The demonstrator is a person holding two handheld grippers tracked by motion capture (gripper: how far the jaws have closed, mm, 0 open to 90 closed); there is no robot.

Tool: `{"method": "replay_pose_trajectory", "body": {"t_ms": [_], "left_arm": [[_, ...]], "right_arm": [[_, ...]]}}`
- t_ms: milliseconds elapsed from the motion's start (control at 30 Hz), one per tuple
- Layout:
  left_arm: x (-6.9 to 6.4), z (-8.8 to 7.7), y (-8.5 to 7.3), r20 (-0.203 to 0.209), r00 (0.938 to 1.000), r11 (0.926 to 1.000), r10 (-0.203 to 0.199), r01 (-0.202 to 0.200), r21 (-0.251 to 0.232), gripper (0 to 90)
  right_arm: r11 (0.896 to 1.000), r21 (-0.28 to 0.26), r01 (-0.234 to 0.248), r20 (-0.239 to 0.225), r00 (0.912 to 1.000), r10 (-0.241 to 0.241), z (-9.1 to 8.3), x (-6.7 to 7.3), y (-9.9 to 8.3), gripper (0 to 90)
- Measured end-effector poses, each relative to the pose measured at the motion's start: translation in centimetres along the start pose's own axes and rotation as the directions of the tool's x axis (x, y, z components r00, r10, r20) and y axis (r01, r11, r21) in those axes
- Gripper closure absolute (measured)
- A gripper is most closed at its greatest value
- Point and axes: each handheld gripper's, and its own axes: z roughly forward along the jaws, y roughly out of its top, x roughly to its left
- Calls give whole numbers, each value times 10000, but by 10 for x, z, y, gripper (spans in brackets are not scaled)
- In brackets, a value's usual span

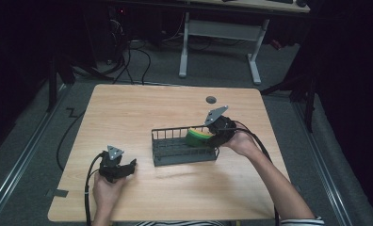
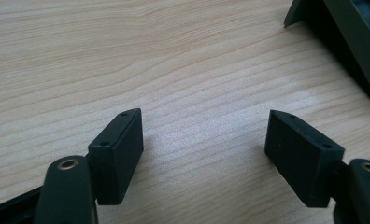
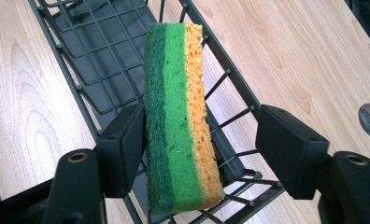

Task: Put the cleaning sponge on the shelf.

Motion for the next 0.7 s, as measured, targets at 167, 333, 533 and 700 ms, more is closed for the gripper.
{"method": "replay_pose_trajectory", "body": {"t_ms": [167, 333, 533, 700], "left_arm": [[0, 0, 0, 0, 10000, 10000, 3, -3, 0, 285], [0, 0, 0, -3, 10000, 10000, 4, -4, -1, 285], [0, 0, 0, -2, 10000, 10000, 2, -2, -3, 285], [0, 0, 0, -6, 10000, 10000, 6, -6, -1, 285]], "right_arm": [[9980, -445, -455, -55, 9990, 453, -7, -2, -5, 333], [9902, -1056, -913, -54, 9958, 912, -19, -3, -16, 332], [9687, -1719, -1793, 305, 9819, 1872, -37, -4, -31, 356], [9461, -2238, -2340, 970, 9606, 2605, -56, -4, -43, 381]]}}
